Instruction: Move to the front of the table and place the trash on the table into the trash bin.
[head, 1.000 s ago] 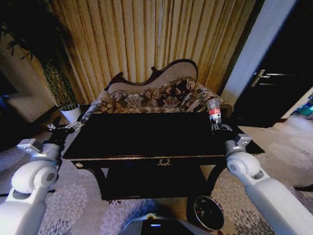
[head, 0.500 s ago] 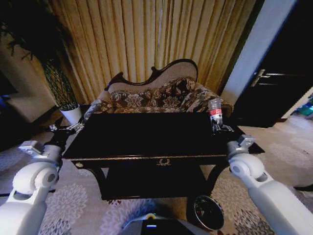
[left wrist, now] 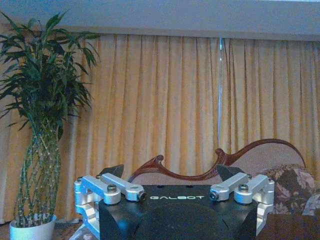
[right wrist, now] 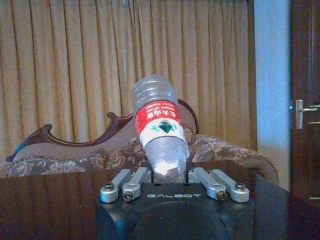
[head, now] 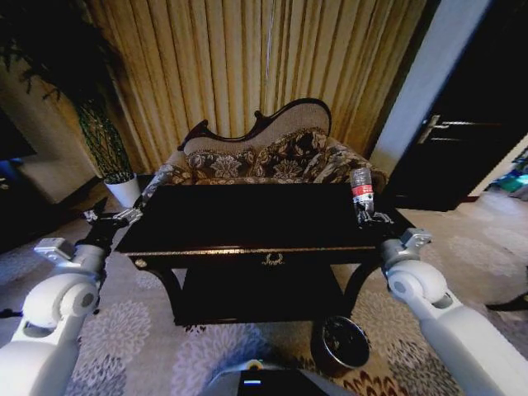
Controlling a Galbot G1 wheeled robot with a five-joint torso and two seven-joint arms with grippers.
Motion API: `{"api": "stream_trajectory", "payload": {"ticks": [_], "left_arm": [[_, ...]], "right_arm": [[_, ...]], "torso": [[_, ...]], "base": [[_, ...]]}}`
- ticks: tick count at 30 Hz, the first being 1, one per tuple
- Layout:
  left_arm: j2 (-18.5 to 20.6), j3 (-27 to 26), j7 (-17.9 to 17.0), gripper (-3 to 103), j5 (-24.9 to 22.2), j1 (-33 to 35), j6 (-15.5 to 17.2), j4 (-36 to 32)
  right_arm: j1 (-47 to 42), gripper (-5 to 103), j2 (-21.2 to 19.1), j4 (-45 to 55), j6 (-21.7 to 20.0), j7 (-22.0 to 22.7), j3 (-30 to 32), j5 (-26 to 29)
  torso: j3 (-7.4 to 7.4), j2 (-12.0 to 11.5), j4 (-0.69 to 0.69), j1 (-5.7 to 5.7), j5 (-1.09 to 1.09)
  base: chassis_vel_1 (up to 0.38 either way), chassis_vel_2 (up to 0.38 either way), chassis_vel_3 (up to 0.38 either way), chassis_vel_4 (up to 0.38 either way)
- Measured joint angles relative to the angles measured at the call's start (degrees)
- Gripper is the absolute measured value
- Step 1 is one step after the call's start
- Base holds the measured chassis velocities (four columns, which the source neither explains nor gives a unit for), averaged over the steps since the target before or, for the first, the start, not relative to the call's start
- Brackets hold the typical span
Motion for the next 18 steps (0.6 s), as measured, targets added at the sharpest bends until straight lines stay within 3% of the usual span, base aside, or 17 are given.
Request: {"api": "stream_trajectory", "payload": {"ticks": [18], "left_arm": [[-0.5,0.2,0.1,100,0.1,0.3,-0.3,-0.5]], "right_arm": [[-0.9,28,2.0,-0.7,0.1,0.0,-1.1,-1.5]], "torso": [[-0.01,0.0,0.01,-0.02,0.01]], "base": [[0.155,-0.146,-0.148,0.145]]}}
